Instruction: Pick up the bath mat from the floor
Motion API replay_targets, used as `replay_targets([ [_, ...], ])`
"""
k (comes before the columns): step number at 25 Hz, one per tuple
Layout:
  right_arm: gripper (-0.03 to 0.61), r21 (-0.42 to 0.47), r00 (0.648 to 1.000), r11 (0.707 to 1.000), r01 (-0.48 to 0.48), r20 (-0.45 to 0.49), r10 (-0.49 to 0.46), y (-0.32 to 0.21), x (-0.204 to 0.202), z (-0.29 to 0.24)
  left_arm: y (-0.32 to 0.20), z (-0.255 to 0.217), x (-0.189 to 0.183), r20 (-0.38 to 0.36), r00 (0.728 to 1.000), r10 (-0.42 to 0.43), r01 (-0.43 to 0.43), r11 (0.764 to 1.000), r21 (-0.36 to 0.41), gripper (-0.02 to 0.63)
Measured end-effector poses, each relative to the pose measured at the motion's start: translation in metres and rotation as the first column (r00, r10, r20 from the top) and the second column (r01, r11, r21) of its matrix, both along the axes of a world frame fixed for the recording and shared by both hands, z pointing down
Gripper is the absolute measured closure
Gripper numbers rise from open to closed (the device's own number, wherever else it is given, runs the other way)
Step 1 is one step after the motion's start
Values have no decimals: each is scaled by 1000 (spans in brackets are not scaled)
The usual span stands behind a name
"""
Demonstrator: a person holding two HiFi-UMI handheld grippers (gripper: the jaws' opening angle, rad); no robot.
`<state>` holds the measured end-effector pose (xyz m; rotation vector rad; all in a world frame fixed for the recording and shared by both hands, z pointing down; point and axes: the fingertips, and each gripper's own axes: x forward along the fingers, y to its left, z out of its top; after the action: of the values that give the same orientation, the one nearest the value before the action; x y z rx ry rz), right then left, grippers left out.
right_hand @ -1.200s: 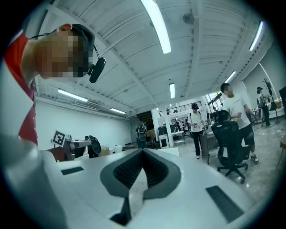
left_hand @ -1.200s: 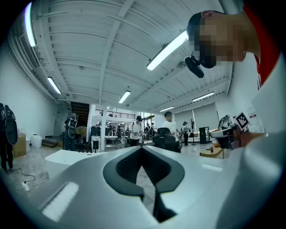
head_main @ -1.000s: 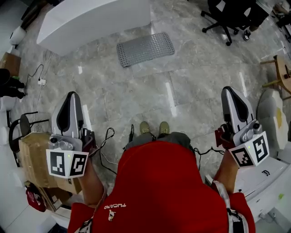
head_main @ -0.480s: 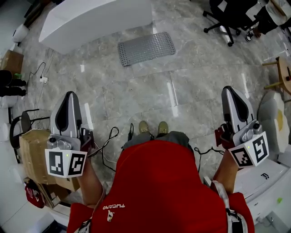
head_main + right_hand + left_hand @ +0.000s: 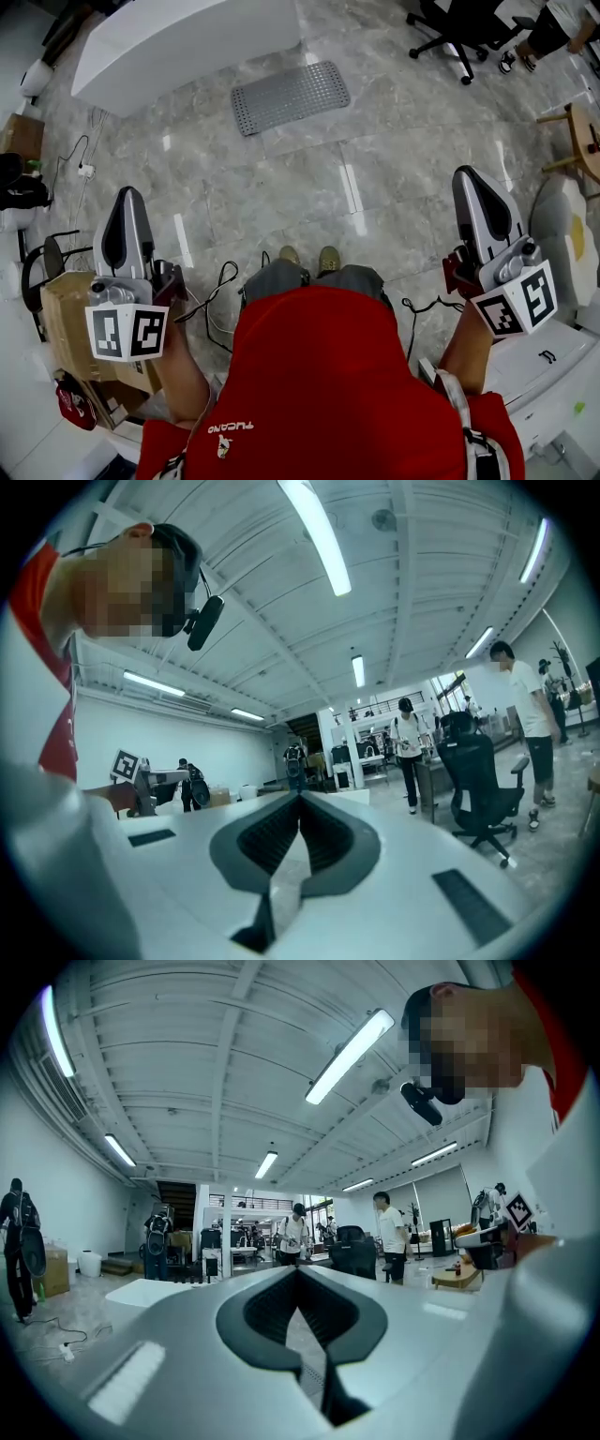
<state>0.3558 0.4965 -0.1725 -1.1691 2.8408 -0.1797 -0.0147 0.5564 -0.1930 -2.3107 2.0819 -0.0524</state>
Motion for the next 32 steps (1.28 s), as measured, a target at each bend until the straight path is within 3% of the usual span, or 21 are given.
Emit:
replay_targets([
  [15,577,-8,999,1000,11,-42,-11,-38,11,8,-22,9,-6,-21,998,-61,61,998,12,609],
  [32,577,-21,997,1000,-5,-72,4,-146,-28,11,-133,17,-48,-20,998,-53,52,999,-9,608],
])
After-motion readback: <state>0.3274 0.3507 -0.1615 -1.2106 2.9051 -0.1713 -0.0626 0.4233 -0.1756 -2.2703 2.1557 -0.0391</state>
